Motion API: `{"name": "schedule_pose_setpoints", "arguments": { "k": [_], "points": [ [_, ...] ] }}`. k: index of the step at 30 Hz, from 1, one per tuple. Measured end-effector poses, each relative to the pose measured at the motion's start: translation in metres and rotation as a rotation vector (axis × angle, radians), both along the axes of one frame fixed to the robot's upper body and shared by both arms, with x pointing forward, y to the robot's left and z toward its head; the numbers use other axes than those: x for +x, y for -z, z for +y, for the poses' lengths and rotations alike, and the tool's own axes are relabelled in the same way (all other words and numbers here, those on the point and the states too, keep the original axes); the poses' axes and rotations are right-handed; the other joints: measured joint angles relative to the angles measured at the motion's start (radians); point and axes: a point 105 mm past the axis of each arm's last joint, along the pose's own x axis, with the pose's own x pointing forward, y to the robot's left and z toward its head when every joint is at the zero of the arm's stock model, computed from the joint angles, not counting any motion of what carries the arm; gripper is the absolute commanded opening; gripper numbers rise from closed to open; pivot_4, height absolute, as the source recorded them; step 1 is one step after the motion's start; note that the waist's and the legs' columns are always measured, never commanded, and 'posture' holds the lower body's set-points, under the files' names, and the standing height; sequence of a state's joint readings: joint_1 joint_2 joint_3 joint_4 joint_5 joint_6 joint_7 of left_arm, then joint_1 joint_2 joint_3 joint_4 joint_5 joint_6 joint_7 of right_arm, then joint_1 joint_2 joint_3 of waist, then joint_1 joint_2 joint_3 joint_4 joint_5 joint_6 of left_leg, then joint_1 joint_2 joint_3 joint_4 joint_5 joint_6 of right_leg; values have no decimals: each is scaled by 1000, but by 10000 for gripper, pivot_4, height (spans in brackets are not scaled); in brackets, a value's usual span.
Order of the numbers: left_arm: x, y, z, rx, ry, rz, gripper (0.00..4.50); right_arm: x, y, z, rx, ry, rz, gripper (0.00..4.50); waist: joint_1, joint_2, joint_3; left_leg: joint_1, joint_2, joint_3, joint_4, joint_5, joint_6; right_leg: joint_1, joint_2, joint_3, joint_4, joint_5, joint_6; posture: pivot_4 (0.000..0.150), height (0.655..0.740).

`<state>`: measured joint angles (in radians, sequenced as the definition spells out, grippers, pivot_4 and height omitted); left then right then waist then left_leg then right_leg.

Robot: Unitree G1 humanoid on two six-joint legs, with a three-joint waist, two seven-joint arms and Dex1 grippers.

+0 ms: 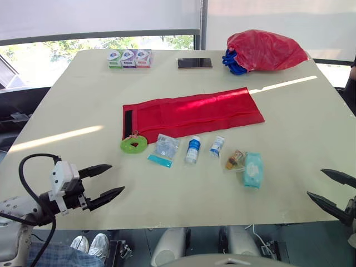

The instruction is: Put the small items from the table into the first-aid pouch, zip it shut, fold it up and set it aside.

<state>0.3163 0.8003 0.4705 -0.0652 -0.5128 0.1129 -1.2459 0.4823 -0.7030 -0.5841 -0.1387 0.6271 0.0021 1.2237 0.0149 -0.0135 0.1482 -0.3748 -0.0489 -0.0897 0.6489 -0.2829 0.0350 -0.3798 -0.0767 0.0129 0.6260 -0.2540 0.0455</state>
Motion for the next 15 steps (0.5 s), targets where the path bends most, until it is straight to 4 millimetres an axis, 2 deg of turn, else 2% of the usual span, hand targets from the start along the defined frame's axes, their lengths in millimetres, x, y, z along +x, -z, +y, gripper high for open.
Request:
{"name": "schedule_pose_setpoints", "arguments": {
  "k": [6,15],
  "points": [
    [13,-6,0,-17,-21,-39,44744,2,-1,1,-3,-2,-10,45000,1,0,0,0,0,0,1,0,0,0,0,0,0,0,0,1500,7400],
    [12,-4,-1,-22,-18,-26,44744,0,5,6,4,3,-2,45000,0,0,0,0,0,0,1,0,0,0,0,0,0,2,3,1500,7400]
  ]
}}
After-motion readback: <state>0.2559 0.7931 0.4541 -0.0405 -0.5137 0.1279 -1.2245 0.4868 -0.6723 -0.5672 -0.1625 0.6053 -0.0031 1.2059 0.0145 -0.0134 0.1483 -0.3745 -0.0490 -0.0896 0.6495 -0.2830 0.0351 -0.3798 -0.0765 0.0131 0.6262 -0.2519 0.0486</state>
